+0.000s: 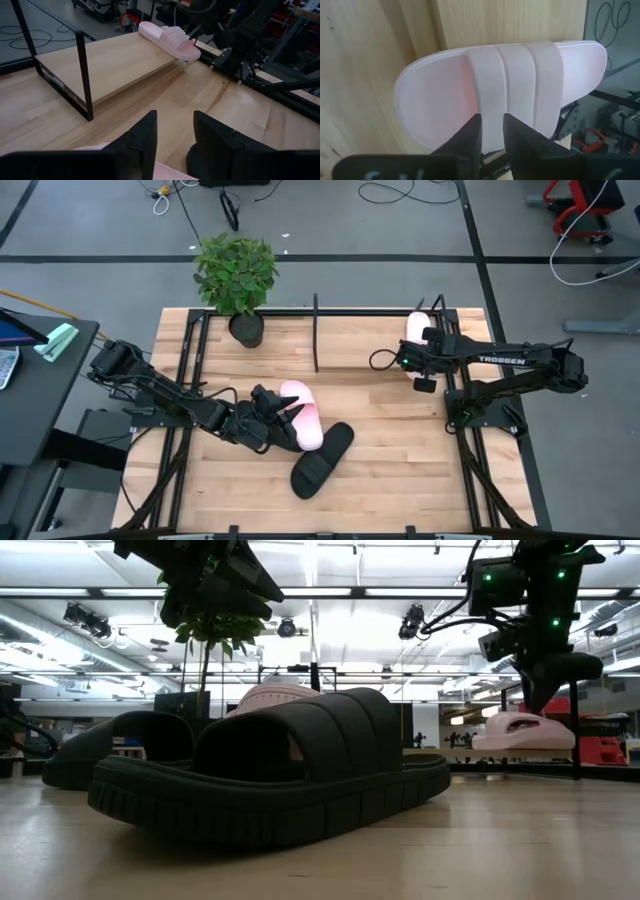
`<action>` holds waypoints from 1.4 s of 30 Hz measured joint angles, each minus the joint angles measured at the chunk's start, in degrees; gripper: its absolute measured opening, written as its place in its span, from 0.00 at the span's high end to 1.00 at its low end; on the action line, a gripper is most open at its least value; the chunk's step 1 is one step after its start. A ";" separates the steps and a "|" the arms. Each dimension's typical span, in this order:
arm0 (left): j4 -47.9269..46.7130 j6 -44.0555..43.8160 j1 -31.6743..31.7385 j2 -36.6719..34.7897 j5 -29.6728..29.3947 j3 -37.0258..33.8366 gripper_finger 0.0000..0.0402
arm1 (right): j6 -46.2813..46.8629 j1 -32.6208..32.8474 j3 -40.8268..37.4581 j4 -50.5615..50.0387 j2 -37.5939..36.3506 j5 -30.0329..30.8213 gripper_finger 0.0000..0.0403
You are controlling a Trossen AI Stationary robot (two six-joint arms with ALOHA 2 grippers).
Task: Pick and place slides into the shelf
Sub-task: Put the right pink slide on the shelf, then put the pink slide on the shelf
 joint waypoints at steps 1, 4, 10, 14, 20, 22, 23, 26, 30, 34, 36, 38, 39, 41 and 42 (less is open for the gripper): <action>0.00 -0.04 0.00 0.00 0.00 0.00 0.67 | 0.00 0.00 0.00 0.00 0.00 -0.08 0.78; -0.02 -0.07 0.00 0.00 0.00 0.00 0.67 | -0.04 0.00 0.00 -0.10 0.00 -0.14 0.76; -0.47 -0.09 0.00 0.00 0.02 0.00 0.65 | 2.85 1.71 0.00 -0.12 0.00 -2.14 0.71; -1.08 -0.22 0.00 0.15 0.07 0.00 0.66 | 6.29 5.41 0.00 -0.11 0.00 -3.97 0.71; -8.24 -5.57 -0.02 0.15 1.24 0.04 0.67 | 11.82 12.97 0.67 -0.05 0.00 -6.33 0.72; -11.41 -8.32 -0.02 0.15 1.93 0.04 0.67 | 14.83 15.62 2.02 0.04 0.00 -6.43 0.72; -12.79 -9.46 0.00 0.15 2.43 0.04 0.66 | 16.32 17.01 2.87 0.05 0.00 -6.71 0.72; -16.00 -11.03 0.00 0.15 5.45 0.04 0.65 | 20.79 21.00 5.66 1.12 0.00 -9.29 0.72; -19.74 -11.61 -0.02 0.15 8.82 0.04 0.66 | 26.58 26.21 7.74 7.13 0.00 -14.86 0.72; -23.26 -10.51 -0.02 0.15 8.92 0.04 0.67 | 28.62 30.91 7.72 13.71 0.00 -18.52 0.72; -24.07 -9.77 0.00 0.15 8.97 0.04 0.68 | 28.66 33.12 7.72 16.06 0.00 -18.68 0.72; -24.44 -9.53 0.00 0.15 9.53 0.04 0.69 | 29.37 35.08 7.69 18.83 0.00 -18.69 0.72; -24.62 -8.68 0.00 0.15 9.69 0.04 0.69 | 29.95 35.85 7.58 20.83 0.02 -18.65 0.72; -24.97 -5.25 -0.02 0.15 10.41 0.04 0.68 | 30.46 37.10 6.54 26.18 0.22 -18.63 0.72; -25.02 -3.64 -0.02 0.15 11.09 0.04 0.68 | 30.35 37.66 5.69 29.19 0.28 -18.60 0.72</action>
